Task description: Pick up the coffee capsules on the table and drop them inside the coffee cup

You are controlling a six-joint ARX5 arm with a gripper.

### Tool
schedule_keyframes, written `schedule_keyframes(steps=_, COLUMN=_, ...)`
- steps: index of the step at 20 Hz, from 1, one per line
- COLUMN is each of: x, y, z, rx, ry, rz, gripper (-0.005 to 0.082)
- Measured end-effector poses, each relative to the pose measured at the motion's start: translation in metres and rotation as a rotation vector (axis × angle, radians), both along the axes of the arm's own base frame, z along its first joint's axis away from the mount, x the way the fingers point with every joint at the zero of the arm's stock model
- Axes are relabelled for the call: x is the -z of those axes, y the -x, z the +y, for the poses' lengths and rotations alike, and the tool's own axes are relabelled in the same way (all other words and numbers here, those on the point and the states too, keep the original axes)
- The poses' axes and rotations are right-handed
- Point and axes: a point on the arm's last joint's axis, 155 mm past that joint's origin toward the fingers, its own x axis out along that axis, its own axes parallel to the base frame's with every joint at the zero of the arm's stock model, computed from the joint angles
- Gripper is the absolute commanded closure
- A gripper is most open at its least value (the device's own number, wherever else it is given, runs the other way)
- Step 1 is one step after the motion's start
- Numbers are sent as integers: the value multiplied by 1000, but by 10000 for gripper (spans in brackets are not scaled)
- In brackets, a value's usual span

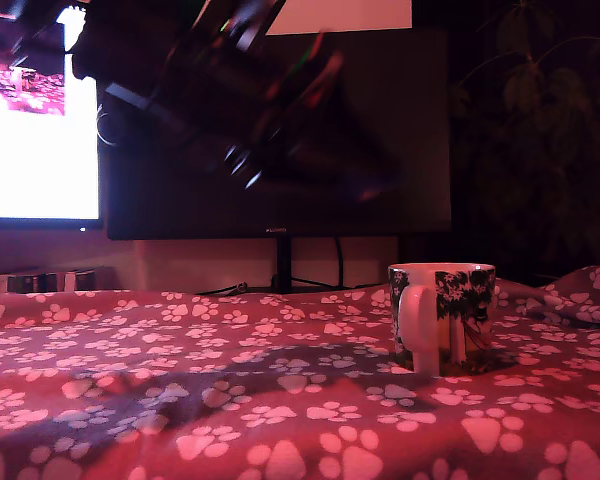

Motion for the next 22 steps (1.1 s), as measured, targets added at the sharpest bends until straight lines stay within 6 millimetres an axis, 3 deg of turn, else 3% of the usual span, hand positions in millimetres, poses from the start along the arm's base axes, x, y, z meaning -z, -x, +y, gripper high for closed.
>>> schedule_keyframes(steps=5, x=-3, y=-3, z=-10, rx=1, ry=-17, rz=7, gripper=503)
schedule_keyframes(steps=12, x=25, y=-20, z=-33, rx=11, ry=-116, rz=81, gripper=503)
schedule_keyframes(steps=18, x=31, y=-31, z=-40, rx=17, ry=-203, rz=100, gripper=503)
schedule_keyframes(steps=22, x=47, y=-32, z=-44, rx=26, ry=-255, rz=143, gripper=503)
